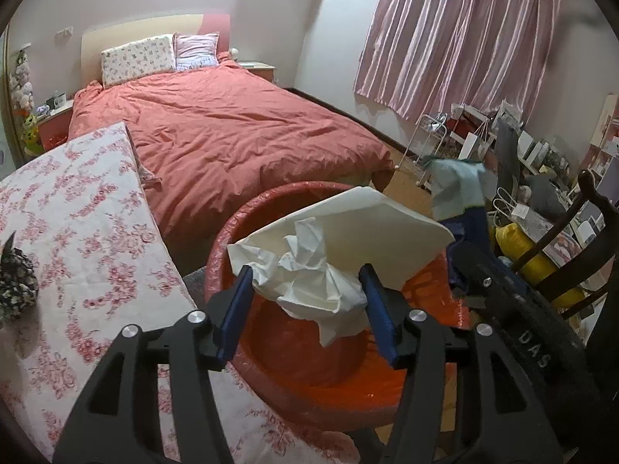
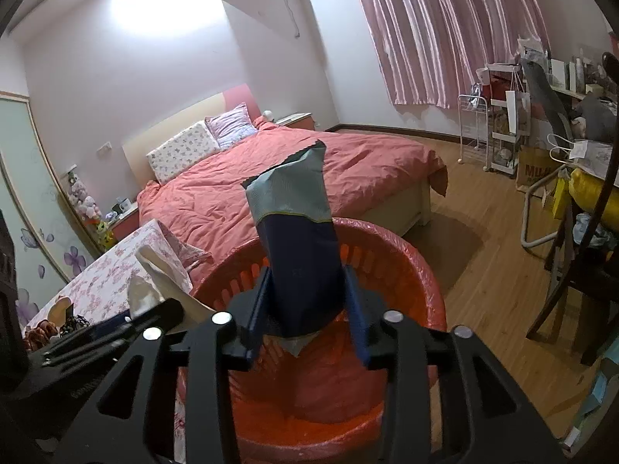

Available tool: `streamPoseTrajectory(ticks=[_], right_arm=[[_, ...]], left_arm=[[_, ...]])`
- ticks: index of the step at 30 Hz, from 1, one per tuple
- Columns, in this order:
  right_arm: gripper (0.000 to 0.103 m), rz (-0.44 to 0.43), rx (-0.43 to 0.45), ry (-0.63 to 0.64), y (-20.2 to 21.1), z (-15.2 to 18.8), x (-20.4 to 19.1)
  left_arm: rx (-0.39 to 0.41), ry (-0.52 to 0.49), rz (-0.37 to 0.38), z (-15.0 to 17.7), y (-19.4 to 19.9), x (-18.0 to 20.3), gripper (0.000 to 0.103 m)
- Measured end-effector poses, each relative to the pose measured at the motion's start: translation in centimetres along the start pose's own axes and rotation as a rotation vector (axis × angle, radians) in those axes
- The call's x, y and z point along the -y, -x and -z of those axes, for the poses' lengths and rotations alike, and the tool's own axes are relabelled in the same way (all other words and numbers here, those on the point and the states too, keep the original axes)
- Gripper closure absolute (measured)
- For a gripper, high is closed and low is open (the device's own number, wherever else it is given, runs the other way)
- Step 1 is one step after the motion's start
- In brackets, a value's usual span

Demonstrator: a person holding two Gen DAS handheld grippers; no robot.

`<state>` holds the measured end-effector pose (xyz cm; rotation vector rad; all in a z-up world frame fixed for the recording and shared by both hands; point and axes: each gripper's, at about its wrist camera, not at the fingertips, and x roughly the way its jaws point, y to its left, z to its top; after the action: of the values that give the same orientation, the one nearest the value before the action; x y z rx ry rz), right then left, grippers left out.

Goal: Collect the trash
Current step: 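Carry both items over the orange basket and open both tools to drop them, then grasp the grey-green paper bag with the left tool while the right tool grasps brown knit cloth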

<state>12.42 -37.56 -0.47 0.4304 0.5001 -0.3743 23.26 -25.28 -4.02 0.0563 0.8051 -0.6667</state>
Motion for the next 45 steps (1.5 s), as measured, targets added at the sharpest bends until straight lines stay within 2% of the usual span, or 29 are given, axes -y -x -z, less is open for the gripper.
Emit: streamPoseTrajectory(ticks=[3,5,9,12,18,25,34,42,45], right_arm=[[0.051,0.0,-0.004,-0.011,-0.2,0.0,0.1],[0.049,0.005,-0.008,-0.019,-0.2,0.1,0.3],[0.046,0.015,-0.011,-0.02,0.0,0.0,0.3],[0.045,0.031,-0.005,-0.006,0.6,-0.1,0.1],[0.044,0.028,0.006,0.03,1.6,-0.6,-1.1],[0.044,-0.041,-0.008,0.109,2.9,0.2,-5.8],[0.044,-0.166,-0.067,0.227,3.7,2.9,-13.0],[0.044,-0.253,-0.111,0.315,4.0,5.5,-18.8],[0.044,-0.267,-0.123,0.336,4.0,6.2,-20.1]], left_arm=[[-0.021,0.008,-0.001,0.2,-0.9,-0.3,0.041],[-0.03,0.015,-0.001,0.3,-1.3,-0.6,0.036],[-0.045,0.029,-0.026,0.6,-1.4,-1.5,0.035],[-0.04,0.034,-0.055,0.9,-0.5,-2.3,0.031],[0.001,0.031,-0.116,2.0,3.6,-4.3,0.025],[0.056,0.085,-0.176,3.5,9.8,-8.0,0.02],[0.117,0.211,-0.326,6.1,17.4,-16.2,0.02],[0.151,0.36,-0.523,8.8,22.9,-26.3,0.02],[0.151,0.427,-0.561,9.3,24.0,-30.0,0.02]])
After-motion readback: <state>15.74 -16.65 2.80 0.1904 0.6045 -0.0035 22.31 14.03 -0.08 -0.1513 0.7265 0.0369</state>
